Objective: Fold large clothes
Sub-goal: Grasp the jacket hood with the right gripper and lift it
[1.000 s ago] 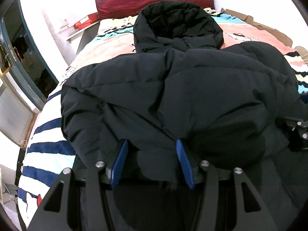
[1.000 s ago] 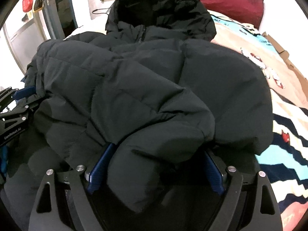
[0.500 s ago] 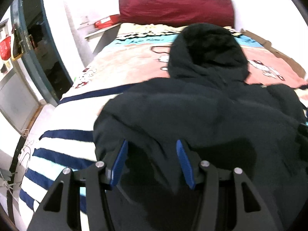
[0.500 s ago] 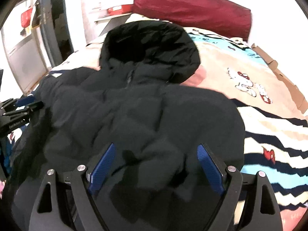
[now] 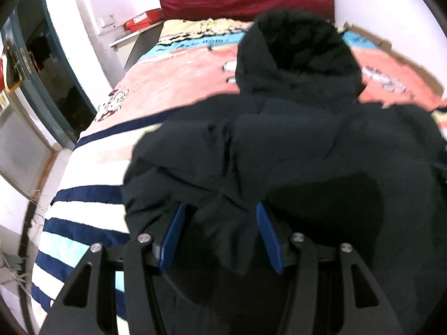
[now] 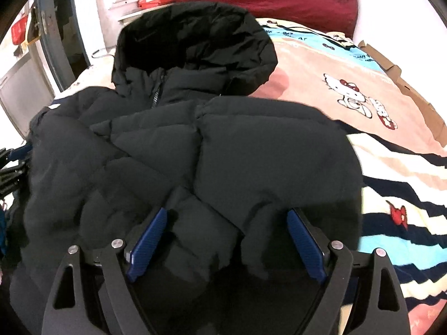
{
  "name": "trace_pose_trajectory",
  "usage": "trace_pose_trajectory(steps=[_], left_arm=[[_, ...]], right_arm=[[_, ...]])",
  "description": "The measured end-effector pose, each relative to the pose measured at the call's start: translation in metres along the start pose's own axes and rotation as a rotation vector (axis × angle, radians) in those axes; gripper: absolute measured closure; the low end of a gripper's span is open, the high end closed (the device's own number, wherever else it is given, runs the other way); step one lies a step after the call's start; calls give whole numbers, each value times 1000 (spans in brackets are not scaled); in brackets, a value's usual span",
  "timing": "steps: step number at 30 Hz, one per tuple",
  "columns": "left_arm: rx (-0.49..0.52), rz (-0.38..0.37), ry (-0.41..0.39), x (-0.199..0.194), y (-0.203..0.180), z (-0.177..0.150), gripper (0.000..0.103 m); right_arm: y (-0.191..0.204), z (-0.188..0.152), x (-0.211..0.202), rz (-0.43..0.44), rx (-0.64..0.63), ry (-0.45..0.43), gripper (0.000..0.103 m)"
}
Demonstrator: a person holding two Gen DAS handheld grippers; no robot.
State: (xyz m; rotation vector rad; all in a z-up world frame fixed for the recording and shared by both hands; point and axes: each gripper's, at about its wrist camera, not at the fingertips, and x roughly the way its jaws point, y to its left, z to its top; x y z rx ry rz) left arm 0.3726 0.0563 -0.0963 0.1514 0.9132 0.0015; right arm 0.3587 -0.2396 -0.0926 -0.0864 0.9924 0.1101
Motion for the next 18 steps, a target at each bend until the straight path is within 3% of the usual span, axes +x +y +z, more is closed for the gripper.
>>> trace_pose_trajectory(steps=[5, 10, 14, 18], left_arm=[[-35, -25, -44, -33, 19, 52, 51], [29, -83, -76, -35, 9, 123, 41], [72, -131, -56, 7, -13, 174, 41], [102, -138, -43, 60, -35, 219, 41]], right_arm=[[-18, 27, -41, -28, -29, -68, 16], [-50, 105, -58, -84, -58, -149, 16], [-75, 167, -31, -78, -59, -168, 15], [-89, 226, 34, -84, -83, -139, 15]])
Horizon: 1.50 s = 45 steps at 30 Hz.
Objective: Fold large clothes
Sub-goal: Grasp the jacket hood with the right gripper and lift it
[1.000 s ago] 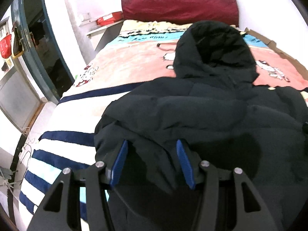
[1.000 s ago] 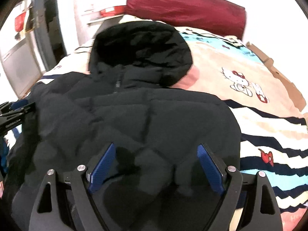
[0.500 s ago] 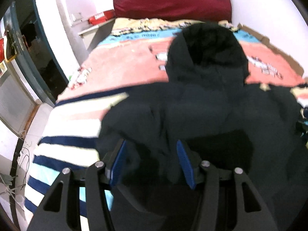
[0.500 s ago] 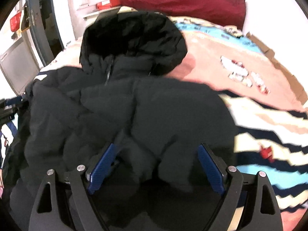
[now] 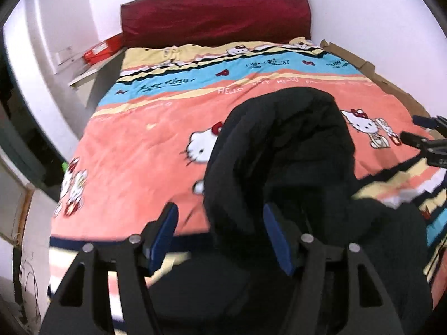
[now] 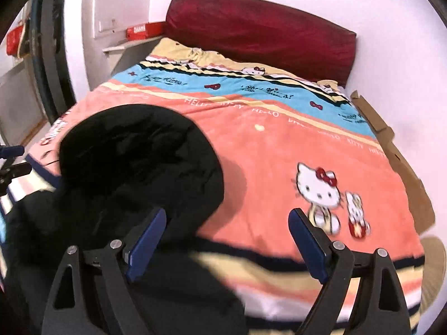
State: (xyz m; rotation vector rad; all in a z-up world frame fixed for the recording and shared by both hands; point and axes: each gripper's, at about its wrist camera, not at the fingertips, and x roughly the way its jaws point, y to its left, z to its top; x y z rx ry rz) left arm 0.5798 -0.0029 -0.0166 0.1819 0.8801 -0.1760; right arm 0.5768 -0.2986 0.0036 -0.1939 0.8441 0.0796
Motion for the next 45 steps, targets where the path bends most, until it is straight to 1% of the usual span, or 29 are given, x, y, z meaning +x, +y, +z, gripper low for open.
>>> trace_pose_trajectory(steps=[2, 4, 6, 9, 10, 13, 14, 15, 16, 17, 18, 19, 21, 24, 27, 30, 31, 33, 35, 37, 41, 44, 45], left_arm=[[7, -6, -3, 30, -7, 20, 41], [4, -19, 1, 57, -11, 33, 41], [13, -31, 2, 80, -18, 41, 41], [33, -37, 5, 104, -26, 47, 41], [38, -37, 8, 111, -27, 50, 41], [44, -34, 8, 125, -35, 51, 43], [41, -39, 1, 127, -36, 50, 50], [37, -44, 2, 129, -35, 50, 65], [27, -46, 14, 131, -34, 48, 74], [16, -52, 21, 132, -32, 47, 84], [4, -60, 24, 131, -30, 44, 88], [-4, -70, 22, 127, -28, 41, 89], [-17, -87, 17, 112, -26, 34, 92], [-18, -120, 7, 82, -28, 19, 93], [-10, -138, -22, 42, -30, -7, 93], [-32, -168, -32, 8, -28, -40, 93], [-42, -183, -36, -2, -28, -51, 93], [-57, -215, -45, -24, -27, -79, 93], [-50, -222, -62, -46, -29, -101, 93], [-47, -247, -89, -69, -29, -119, 93], [-7, -264, -137, -108, -36, -147, 93], [57, -267, -155, -127, -41, -170, 93], [77, -265, -156, -129, -43, -176, 93]], right_arm=[[1, 14, 33, 9, -17, 17, 14], [8, 29, 70, 9, -27, 15, 14], [15, 38, 100, 40, -27, 21, 14], [30, 44, 132, 26, -63, 20, 14], [33, 46, 145, 21, -63, 20, 14], [35, 46, 165, 28, -29, 20, 14], [35, 46, 167, 36, -15, 12, 24], [36, 44, 166, 49, -8, 8, 47], [37, 41, 166, 59, -5, 10, 59], [38, 40, 166, 55, -6, 9, 81], [38, 38, 163, 68, 2, 5, 87], [36, 35, 157, 98, 20, -1, 90], [37, 31, 144, 124, 28, -14, 93], [37, 20, 110, 177, 39, -36, 95], [41, 4, 67, 211, 20, -60, 96], [48, -26, 12, 233, -30, -87, 96], [50, -34, 0, 239, -41, -93, 96], [56, -61, -32, 244, -67, -99, 96], [58, -85, -59, 263, -66, -107, 96], [61, -105, -83, 267, -66, -120, 96], [69, -137, -123, 272, -75, -153, 96], [75, -162, -146, 270, -79, -166, 96], [80, -173, -153, 250, -95, -168, 96]])
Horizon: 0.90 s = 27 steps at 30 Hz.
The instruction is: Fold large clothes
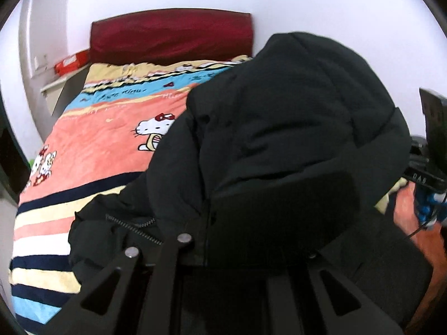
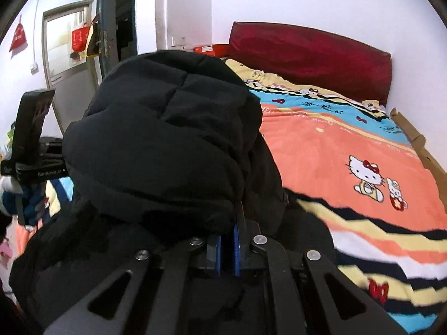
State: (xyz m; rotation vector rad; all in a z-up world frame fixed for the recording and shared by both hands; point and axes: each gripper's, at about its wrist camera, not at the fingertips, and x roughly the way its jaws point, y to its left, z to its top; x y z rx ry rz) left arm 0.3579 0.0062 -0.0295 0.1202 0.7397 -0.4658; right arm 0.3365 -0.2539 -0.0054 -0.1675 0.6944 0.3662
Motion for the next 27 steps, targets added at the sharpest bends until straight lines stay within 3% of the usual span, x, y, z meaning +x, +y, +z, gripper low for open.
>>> trace_pose_trajectory(steps=[6, 10, 19, 27], left_arm=[[13, -15, 7, 2, -5, -46, 91], [10, 9, 14, 22, -7, -59, 90], [16, 66, 15, 34, -20, -62, 86], [79, 119, -3, 22, -46, -65, 62]], right_arm=[[28, -47, 0, -20, -45, 52, 95], [30, -75, 37, -66, -76, 131, 95], [17, -72, 54, -78, -57, 131, 93], [19, -71, 58, -82, -73, 140, 88]])
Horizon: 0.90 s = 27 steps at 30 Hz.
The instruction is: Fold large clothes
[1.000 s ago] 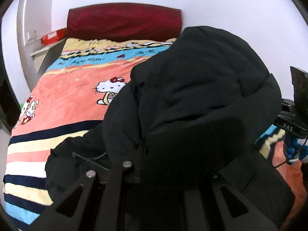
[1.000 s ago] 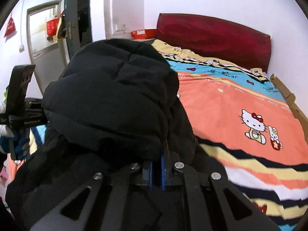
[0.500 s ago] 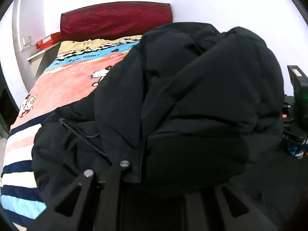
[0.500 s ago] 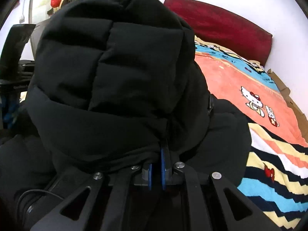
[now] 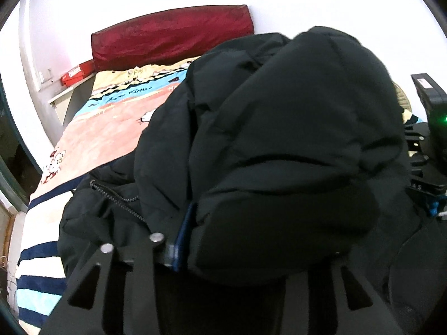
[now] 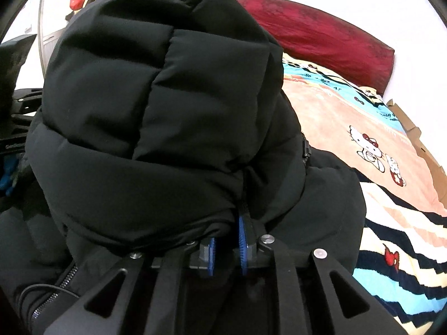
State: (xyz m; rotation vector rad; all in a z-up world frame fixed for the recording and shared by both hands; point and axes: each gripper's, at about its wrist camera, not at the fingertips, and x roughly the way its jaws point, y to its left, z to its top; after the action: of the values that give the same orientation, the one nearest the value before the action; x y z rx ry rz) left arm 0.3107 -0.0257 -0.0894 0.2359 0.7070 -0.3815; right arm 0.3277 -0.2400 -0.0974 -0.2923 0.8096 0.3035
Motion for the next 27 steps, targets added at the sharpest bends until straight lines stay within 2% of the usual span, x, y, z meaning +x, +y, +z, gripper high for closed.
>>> trace_pose_trajectory(steps=[7, 15, 21, 27], left_arm=[[-40, -5, -2, -14, 5, -9, 56], [-109, -32, 8, -34, 4, -17, 53], [-156, -44, 23, -50, 4, -21, 50], [-181, -89, -33, -76, 8, 8, 49]], right_arm=[[5, -1, -1, -4, -3, 0, 83], [4, -6, -9, -17, 11, -9, 65], [2, -17, -27, 8, 46, -15, 54], [-5, -15, -70, 62, 61, -40, 54]])
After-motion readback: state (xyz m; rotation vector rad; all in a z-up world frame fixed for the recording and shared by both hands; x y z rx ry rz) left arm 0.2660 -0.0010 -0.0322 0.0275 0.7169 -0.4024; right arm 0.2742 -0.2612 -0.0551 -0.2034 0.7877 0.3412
